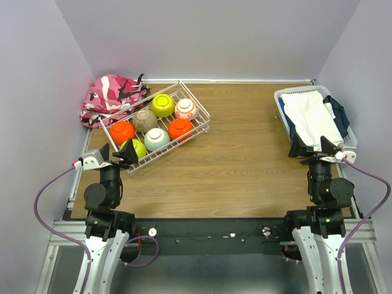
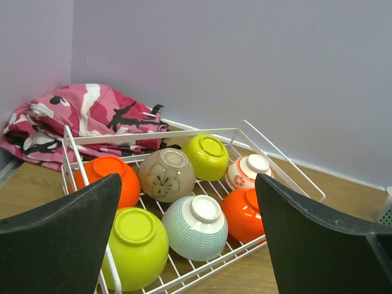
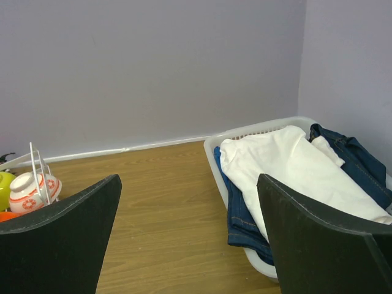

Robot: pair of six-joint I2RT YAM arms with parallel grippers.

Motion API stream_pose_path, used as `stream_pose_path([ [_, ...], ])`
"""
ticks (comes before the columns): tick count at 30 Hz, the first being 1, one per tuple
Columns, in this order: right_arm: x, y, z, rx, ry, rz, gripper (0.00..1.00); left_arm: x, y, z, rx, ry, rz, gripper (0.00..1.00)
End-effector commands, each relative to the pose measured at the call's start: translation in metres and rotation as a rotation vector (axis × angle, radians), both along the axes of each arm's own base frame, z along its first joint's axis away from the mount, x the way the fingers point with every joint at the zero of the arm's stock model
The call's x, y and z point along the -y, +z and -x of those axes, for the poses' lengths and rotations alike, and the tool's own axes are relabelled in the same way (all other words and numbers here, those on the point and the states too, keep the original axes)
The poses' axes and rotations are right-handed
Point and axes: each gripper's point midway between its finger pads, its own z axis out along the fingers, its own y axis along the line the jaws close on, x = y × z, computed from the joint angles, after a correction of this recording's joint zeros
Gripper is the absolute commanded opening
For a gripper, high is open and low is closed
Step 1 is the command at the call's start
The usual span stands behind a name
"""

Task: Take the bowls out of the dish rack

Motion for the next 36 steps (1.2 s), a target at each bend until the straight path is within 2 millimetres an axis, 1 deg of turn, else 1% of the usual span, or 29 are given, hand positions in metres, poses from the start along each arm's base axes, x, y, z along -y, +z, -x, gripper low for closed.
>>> stream_pose_path([
  [1, -0.001, -0.005, 0.001, -0.004, 0.004, 0.016, 1.0, 0.0, 0.001, -0.002, 0.008, 0.003, 0.0, 0.99],
  [9, -0.002, -0.007, 0.002, -0.006, 0.01, 0.016, 1.0, 0.002, 0.001, -0.005, -0.025, -0.01, -0.01, 0.99],
  [11, -0.003, -0.007, 0.002, -0.004, 0.013, 0.016, 1.0, 0.001, -0.003, -0.009, -0.061, 0.003, -0.004, 0.99],
  [12, -0.004, -0.007, 0.002, -0.003, 0.017, 0.016, 1.0, 0.0, 0.0, -0.01, -0.065, 0.008, 0.0, 0.99],
  [13, -0.005, -0.008, 0.002, -0.003, 0.02, 0.016, 1.0, -0.002, -0.008, -0.014, -0.109, 0.02, -0.003, 0.99],
  [15, -0.007, -0.011, 0.0, -0.009, 0.028, 0.017, 1.0, -0.002, -0.009, -0.016, -0.151, 0.025, 0.01, 0.99],
  [17, -0.008, -0.012, -0.001, -0.014, 0.029, 0.017, 1.0, 0.0, -0.018, -0.025, -0.227, 0.024, 0.008, 0.99],
  [18, -0.009, -0.013, -0.001, -0.017, 0.037, 0.017, 1.0, 0.001, -0.014, -0.025, -0.246, 0.02, 0.013, 0.99],
  [19, -0.011, -0.013, -0.001, -0.017, 0.043, 0.018, 1.0, 0.003, -0.021, -0.032, -0.298, 0.018, 0.005, 0.99],
  [20, -0.011, -0.013, -0.001, -0.017, 0.046, 0.019, 1.0, 0.007, -0.023, -0.035, -0.322, 0.0, 0.0, 0.99],
  [21, -0.012, -0.014, -0.001, -0.018, 0.05, 0.021, 1.0, 0.009, -0.017, -0.037, -0.336, -0.009, -0.003, 0.99],
  [22, -0.013, -0.014, -0.001, -0.017, 0.052, 0.021, 1.0, 0.012, -0.024, -0.045, -0.383, -0.021, -0.014, 0.99],
  [23, -0.012, -0.014, -0.001, -0.017, 0.05, 0.02, 1.0, 0.017, -0.024, -0.048, -0.405, -0.042, -0.019, 0.99],
  [24, -0.012, -0.013, 0.0, -0.011, 0.049, 0.018, 1.0, 0.019, -0.017, -0.05, -0.416, -0.051, -0.021, 0.99],
  [25, -0.012, -0.013, 0.001, -0.008, 0.047, 0.018, 1.0, 0.022, -0.024, -0.057, -0.463, -0.061, -0.03, 0.99],
  [26, -0.011, -0.014, 0.001, -0.006, 0.042, 0.015, 1.0, 0.024, -0.025, -0.06, -0.485, -0.068, -0.036, 0.99],
  [27, -0.011, -0.014, 0.002, -0.005, 0.041, 0.016, 1.0, 0.027, -0.017, -0.062, -0.496, -0.085, -0.042, 0.99],
  [28, -0.01, -0.014, 0.002, -0.005, 0.04, 0.016, 1.0, 0.029, -0.024, -0.07, -0.543, -0.089, -0.058, 0.99],
  [29, -0.01, -0.014, 0.002, -0.003, 0.039, 0.013, 1.0, 0.03, -0.025, -0.073, -0.565, -0.095, -0.062, 0.99],
  [30, -0.01, -0.014, 0.002, -0.003, 0.039, 0.013, 1.0, 0.031, -0.017, -0.076, -0.573, -0.098, -0.063, 0.99],
  [31, -0.01, -0.014, 0.002, -0.002, 0.037, 0.012, 1.0, 0.034, -0.025, -0.083, -0.616, -0.102, -0.067, 0.99],
  [32, -0.011, -0.015, 0.002, -0.003, 0.039, 0.012, 1.0, 0.036, -0.026, -0.086, -0.632, -0.111, -0.068, 0.99],
  [33, -0.011, -0.015, 0.002, -0.003, 0.042, 0.011, 1.0, 0.037, -0.022, -0.089, -0.639, -0.112, -0.064, 0.99],
  [34, -0.011, -0.015, 0.002, -0.003, 0.042, 0.011, 1.0, 0.042, -0.03, -0.095, -0.677, -0.126, -0.065, 0.99],
  [35, -0.012, -0.015, 0.002, -0.003, 0.045, 0.012, 1.0, 0.044, -0.032, -0.098, -0.693, -0.133, -0.066, 0.99],
  [36, -0.012, -0.015, 0.002, -0.005, 0.047, 0.011, 1.0, 0.049, -0.03, -0.1, -0.706, -0.146, -0.068, 0.99],
])
